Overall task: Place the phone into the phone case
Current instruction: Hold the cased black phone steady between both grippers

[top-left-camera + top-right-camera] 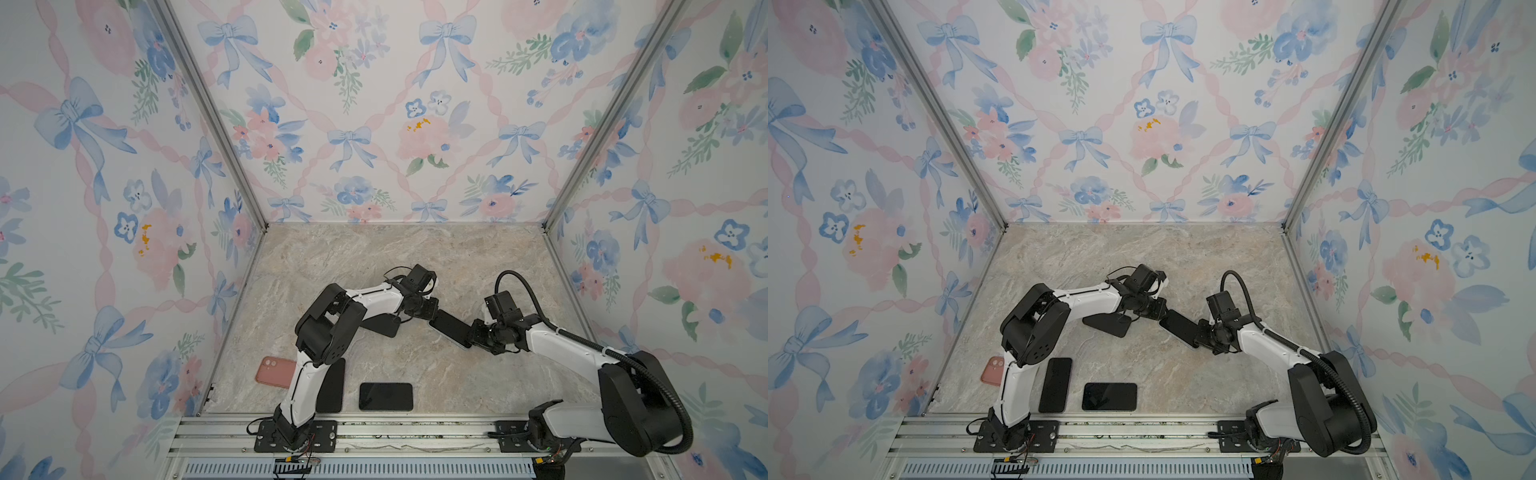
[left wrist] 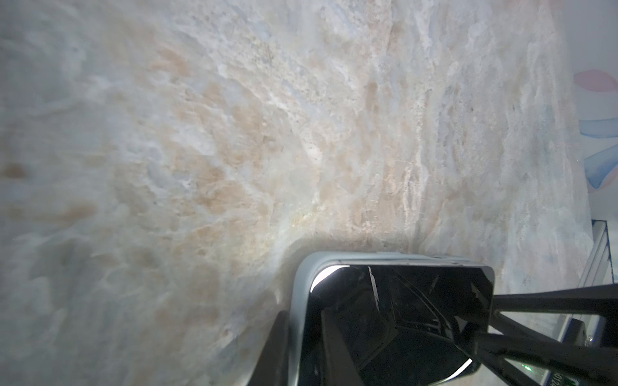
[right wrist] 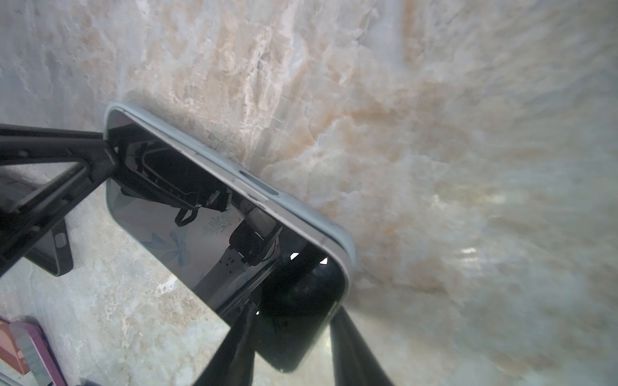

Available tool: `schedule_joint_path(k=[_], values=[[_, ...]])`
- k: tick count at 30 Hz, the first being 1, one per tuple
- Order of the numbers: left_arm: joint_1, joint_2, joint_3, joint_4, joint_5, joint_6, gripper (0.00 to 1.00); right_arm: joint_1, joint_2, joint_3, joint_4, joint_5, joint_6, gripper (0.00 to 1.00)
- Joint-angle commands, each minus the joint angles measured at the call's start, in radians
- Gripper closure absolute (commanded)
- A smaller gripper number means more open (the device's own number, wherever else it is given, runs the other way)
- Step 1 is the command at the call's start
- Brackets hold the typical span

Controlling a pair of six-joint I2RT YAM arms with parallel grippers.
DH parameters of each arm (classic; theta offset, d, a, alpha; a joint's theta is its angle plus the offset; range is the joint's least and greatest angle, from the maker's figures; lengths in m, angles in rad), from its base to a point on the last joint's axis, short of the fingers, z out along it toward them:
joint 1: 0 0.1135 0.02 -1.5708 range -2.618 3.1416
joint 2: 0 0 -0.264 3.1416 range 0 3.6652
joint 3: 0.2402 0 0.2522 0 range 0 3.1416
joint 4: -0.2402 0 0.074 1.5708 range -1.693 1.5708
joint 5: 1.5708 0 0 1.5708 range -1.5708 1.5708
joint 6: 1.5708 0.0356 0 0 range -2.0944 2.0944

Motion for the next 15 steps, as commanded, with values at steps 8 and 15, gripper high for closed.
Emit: schedule_joint_path(k=[8,15], values=[[-0.045,0.011,-0.062,-0.076,0.059,-0.009,0.70,0.052,0.046,0.041,0.061,-0.031,0.033,0.65],[-0.054,0.002,-0.048,-0.073,0.114,-0.021,0.68,0.071,0.054,0.044,0.076,-0.030,0.046,0.71]])
